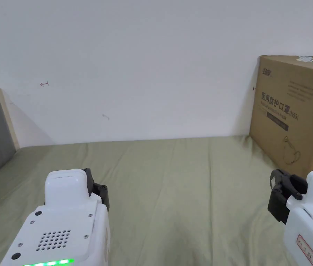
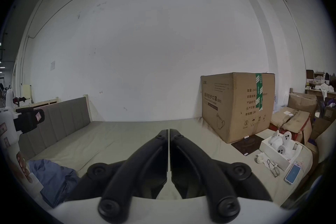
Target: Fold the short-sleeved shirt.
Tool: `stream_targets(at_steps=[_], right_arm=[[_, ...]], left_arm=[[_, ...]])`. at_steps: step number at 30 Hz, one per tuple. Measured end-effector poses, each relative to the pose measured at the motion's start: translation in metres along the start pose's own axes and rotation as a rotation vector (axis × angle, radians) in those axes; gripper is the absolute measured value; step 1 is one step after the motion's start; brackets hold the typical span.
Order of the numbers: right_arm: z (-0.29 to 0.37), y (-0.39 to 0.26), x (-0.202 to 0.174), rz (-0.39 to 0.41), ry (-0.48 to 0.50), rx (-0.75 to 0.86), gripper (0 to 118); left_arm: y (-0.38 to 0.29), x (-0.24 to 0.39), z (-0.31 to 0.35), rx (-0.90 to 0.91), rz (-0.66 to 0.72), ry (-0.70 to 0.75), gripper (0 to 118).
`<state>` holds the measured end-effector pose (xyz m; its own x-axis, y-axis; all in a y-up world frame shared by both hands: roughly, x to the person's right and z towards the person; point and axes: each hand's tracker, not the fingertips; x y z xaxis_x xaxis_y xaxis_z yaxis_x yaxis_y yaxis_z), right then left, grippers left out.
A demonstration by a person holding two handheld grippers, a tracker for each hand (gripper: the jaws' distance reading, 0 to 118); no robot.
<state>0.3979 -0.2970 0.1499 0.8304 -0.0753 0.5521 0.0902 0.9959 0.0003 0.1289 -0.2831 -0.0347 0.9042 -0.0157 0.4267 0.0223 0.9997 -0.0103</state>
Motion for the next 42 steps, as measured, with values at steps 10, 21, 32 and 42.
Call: stream_targets(at_steps=[10,21,32,42], right_arm=[[-0.011,-0.002,-0.008,-0.025,0.012,-0.005,2],[-0.045,-0.024,-0.195,0.022,0.576,-0.161,2],[-0.052,-0.032,-0.211,0.024,0.608,-0.241,2],[-0.072,-0.069,-0.149,0.12,0.483,-0.439,2]], left_arm=[[-0.008,-0.023,0.005,-0.046,-0.004,0.025,1],[-0.012,-0.192,0.078,-0.072,-0.014,0.481,1],[-0.014,-0.269,0.043,-0.401,0.075,0.53,1],[-0.196,-0.377,-0.086,-1.162,0.566,0.356,91]])
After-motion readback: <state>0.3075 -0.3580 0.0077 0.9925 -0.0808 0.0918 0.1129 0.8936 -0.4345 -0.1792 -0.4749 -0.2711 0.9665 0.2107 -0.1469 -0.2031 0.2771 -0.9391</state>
